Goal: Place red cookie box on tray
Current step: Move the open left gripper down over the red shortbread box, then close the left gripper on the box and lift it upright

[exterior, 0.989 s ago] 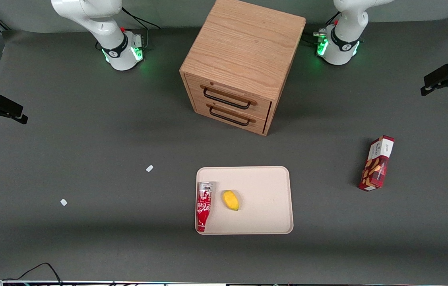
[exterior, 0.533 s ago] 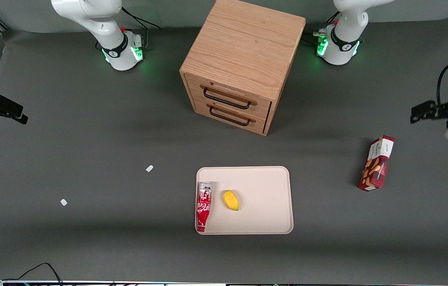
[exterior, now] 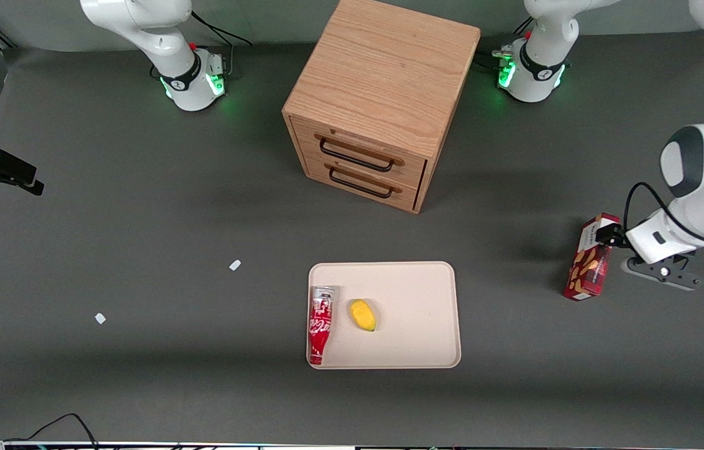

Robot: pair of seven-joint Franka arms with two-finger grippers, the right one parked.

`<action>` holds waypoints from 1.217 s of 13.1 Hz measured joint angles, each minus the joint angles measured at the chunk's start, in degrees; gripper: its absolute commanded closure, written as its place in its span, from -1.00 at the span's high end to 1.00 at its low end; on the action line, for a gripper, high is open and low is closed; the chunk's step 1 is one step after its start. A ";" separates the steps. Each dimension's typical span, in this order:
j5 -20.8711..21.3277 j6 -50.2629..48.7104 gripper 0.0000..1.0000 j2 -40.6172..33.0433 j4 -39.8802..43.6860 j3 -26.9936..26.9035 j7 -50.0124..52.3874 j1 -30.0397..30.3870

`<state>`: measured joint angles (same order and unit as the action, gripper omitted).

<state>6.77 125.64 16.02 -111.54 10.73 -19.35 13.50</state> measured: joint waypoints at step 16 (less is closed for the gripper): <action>0.58 16.18 -1.00 6.82 -9.38 -2.18 -5.99 -0.45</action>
<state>7.34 141.83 22.84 -120.91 8.55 -25.34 13.05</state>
